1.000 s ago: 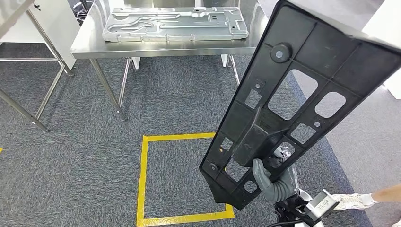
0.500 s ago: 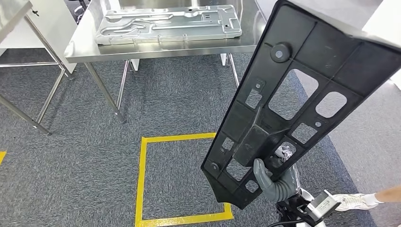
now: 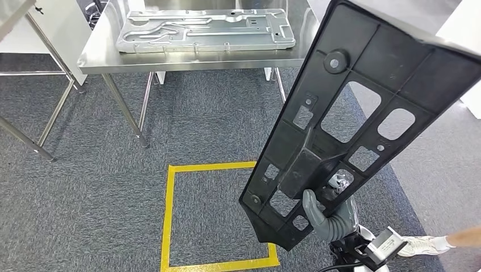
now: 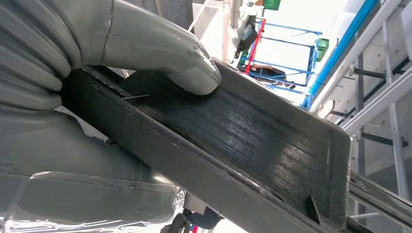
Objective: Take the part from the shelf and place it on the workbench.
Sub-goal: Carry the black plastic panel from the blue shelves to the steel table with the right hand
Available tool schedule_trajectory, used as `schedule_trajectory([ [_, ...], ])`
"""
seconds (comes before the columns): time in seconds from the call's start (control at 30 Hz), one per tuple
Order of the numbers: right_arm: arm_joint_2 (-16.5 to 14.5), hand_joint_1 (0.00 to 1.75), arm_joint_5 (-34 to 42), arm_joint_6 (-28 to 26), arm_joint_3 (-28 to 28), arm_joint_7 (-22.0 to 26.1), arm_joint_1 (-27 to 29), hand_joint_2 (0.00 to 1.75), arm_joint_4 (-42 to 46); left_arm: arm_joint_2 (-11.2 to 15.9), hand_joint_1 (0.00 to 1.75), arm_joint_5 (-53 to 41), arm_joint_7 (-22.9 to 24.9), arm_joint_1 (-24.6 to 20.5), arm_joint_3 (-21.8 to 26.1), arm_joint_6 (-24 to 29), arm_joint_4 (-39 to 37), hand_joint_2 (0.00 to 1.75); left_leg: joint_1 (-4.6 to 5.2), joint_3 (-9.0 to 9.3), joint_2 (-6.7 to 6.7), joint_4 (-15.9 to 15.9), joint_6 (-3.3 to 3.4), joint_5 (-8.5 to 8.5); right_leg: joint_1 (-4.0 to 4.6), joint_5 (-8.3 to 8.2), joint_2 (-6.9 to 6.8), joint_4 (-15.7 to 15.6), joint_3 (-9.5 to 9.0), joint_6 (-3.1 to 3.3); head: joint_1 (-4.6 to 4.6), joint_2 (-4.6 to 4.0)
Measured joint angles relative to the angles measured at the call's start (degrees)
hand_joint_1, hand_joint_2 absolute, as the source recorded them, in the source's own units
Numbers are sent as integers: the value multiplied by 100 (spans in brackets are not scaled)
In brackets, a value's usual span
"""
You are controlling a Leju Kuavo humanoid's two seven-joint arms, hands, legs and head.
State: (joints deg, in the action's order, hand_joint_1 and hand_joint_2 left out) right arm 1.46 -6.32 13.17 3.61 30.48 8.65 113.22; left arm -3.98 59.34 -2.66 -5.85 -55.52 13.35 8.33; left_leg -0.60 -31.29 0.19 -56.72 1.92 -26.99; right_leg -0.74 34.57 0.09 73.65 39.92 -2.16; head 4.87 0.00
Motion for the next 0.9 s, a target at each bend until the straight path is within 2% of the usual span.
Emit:
schedule_trajectory([
  [0.03,0,175,-2,-4,0,-1,7,175,-1,-1,0,0,1,4,-1,0,0,175,-4,24,-4,-4,-11,-21,-24,-131,-2,-45,21,-19,0,0],
  [0.07,0,175,-4,-13,0,-1,10,175,0,-1,0,0,1,8,-2,1,0,175,-11,57,-10,-12,-28,-48,-49,-360,-7,-318,-75,-35,0,0],
  [0.1,0,175,-7,-23,0,-2,10,175,1,-2,0,0,1,10,-4,1,0,175,-17,92,-16,-24,-56,-83,-72,-607,-15,-736,-246,-47,0,0],
  [0.13,0,175,-11,-35,0,-3,10,175,1,-1,0,0,1,7,-6,2,0,175,-11,114,-21,-41,-90,-119,-72,-772,-20,-1113,-415,-47,0,0],
  [0.17,0,175,-15,-51,0,-5,13,175,4,0,0,0,3,3,-8,3,0,175,-4,124,-24,-55,-125,-147,-67,-860,-21,-1378,-532,-24,1,0],
  [0.2,0,175,-20,-65,0,-8,21,175,8,1,0,-1,8,-1,-10,4,0,175,6,125,-25,-63,-159,-167,-55,-867,-19,-1504,-584,10,1,0],
  [0.3,9,175,-35,-83,0,-10,55,175,20,2,0,-2,30,-8,-16,8,0,175,-2,144,-19,-71,-255,-214,-35,-826,-3,-1530,-599,148,1,0],
  [0.33,13,175,-39,-84,0,-10,60,175,29,2,0,-2,37,-10,-17,10,0,175,-11,125,-17,-149,-283,-275,-37,-821,-4,-1546,-619,192,1,0],
  [0.37,15,175,-41,-84,0,-9,62,175,42,2,0,-2,44,-13,-19,11,0,175,-18,48,-17,-343,-305,-393,-41,-817,-8,-1562,-641,228,1,0],
  [0.4,15,175,-41,-84,1,-9,64,175,53,2,0,-2,48,-13,-19,13,0,175,-22,-103,-18,-667,-318,-558,-39,-809,-13,-1568,-659,255,1,0],
  [0.47,15,175,-42,-84,3,-8,74,175,62,2,0,-2,49,-7,-21,13,0,175,-21,-530,-18,-1486,-332,-886,-17,-788,-16,-1566,-674,289,1,0],
  [0.5,15,175,-43,-84,4,-8,82,175,61,2,0,-2,50,-2,-21,13,0,175,-20,-686,-19,-1749,-329,-934,-3,-778,-12,-1564,-683,300,2,0],
  [0.53,15,175,-44,-84,4,-8,88,175,61,2,0,-2,50,3,-22,14,0,175,-18,-742,-18,-1794,-317,-862,9,-768,-5,-1562,-698,306,2,0],
  [0.57,15,175,-44,-84,4,-8,92,175,62,2,0,-2,51,5,-22,14,0,175,-15,-679,-19,-1591,-293,-675,19,-755,6,-1561,-721,306,2,0],
  [0.63,15,175,-45,-84,4,-8,95,175,63,8,0,-2,51,3,-22,17,-1,175,8,-344,-21,-791,-216,-230,40,-723,22,-1559,-774,287,1,0],
  [0.67,15,175,-45,-84,4,-8,95,175,63,12,0,-2,51,-1,-22,19,-1,175,24,-199,-23,-455,-179,-97,49,-710,26,-1554,-785,266,1,0],
  [0.7,15,175,-45,-84,4,-8,95,175,63,16,0,-2,51,-6,-22,20,-1,175,42,-118,-25,-255,-148,-40,53,-704,26,-1550,-786,240,1,0],
  [0.77,16,175,-46,-84,4,-9,98,175,63,18,0,-2,51,-7,-22,21,0,175,62,-101,-28,-171,-107,-38,48,-711,25,-1558,-775,176,1,0],
  [0.83,17,175,-47,-84,4,-9,103,175,73,14,0,-2,51,-3,-22,23,-1,175,35,-78,-24,-109,-45,2,42,-670,20,-1526,-767,112,1,0],
  [0.9,19,175,-49,-84,4,-5,103,175,85,11,0,-3,51,-9,-22,28,-1,175,8,-52,-17,-49,12,37,35,-431,17,-1149,-595,65,0,0],
])
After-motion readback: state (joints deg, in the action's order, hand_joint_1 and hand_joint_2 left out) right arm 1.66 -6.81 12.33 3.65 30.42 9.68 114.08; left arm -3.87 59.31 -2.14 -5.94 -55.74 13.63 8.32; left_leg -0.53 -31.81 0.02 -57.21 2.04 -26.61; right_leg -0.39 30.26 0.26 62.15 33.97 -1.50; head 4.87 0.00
